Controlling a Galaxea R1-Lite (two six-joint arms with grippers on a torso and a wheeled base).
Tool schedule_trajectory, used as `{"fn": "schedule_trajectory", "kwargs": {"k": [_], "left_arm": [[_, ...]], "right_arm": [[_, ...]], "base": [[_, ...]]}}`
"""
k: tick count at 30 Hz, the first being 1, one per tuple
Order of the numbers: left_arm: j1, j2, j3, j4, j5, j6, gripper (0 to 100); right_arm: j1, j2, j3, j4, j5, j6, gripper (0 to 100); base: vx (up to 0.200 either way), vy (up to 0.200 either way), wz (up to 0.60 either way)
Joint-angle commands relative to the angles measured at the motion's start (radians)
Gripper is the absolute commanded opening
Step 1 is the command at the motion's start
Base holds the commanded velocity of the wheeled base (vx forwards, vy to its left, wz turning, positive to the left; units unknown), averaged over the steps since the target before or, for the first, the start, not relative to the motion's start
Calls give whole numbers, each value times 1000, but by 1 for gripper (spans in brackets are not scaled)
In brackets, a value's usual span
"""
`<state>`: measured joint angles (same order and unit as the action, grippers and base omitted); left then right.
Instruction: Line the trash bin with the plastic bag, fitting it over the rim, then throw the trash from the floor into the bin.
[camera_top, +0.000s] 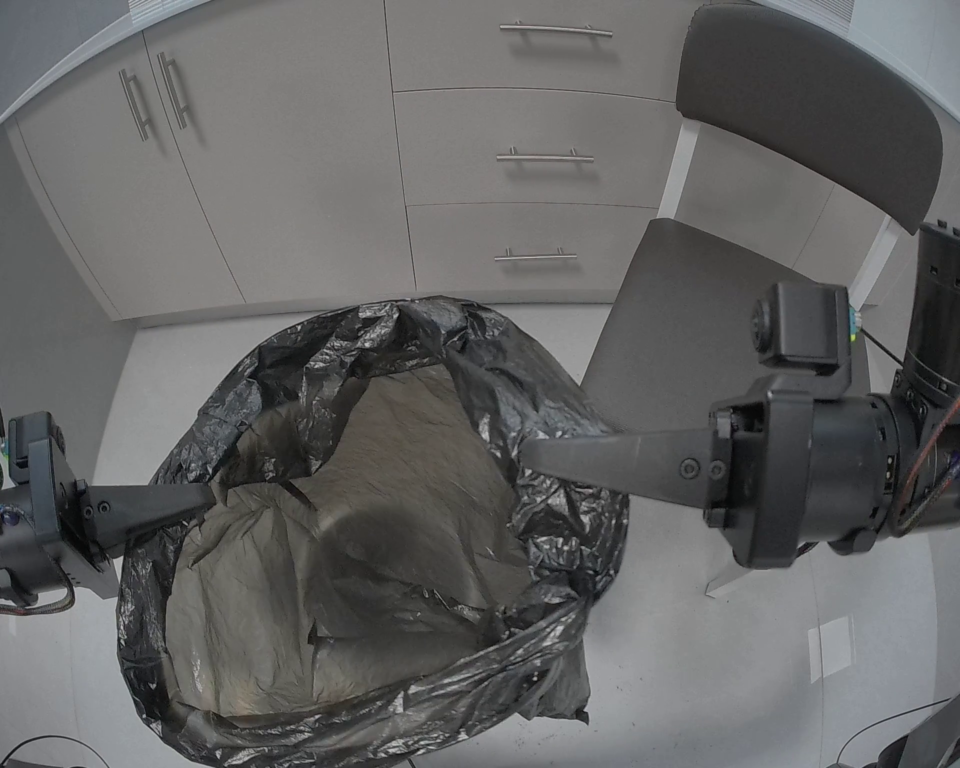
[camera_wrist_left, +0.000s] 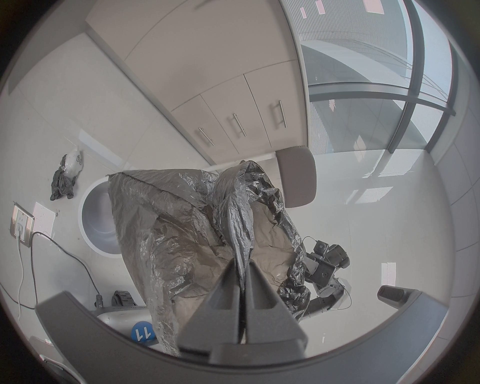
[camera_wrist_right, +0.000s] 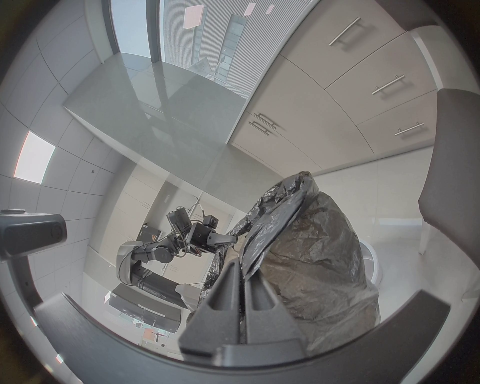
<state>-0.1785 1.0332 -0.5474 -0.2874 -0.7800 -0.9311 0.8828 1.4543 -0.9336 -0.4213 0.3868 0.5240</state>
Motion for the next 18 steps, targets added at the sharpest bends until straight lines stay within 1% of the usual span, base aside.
{"fn": "schedule_trajectory", "kwargs": {"k": [1,9,12,15,18], "left_arm": [[33,-4,7,-2,1,1,0],[28,48,3,-10,-8,-2,0],[25,107,4,-12,-8,0,0],[27,206,9,-16,-7,8,0],[27,240,7,-18,-7,9,0]], "right_arm": [[2,52,-28,-1,-3,-4,0],[-16,67,-39,-1,1,-2,0],[-19,66,-34,10,-2,2,0],[-21,84,-34,13,-5,2,0],[-19,84,-39,18,-6,2,0]], "base": [[0,0,0],[0,0,0],[0,0,0],[0,0,0],[0,0,0]]}}
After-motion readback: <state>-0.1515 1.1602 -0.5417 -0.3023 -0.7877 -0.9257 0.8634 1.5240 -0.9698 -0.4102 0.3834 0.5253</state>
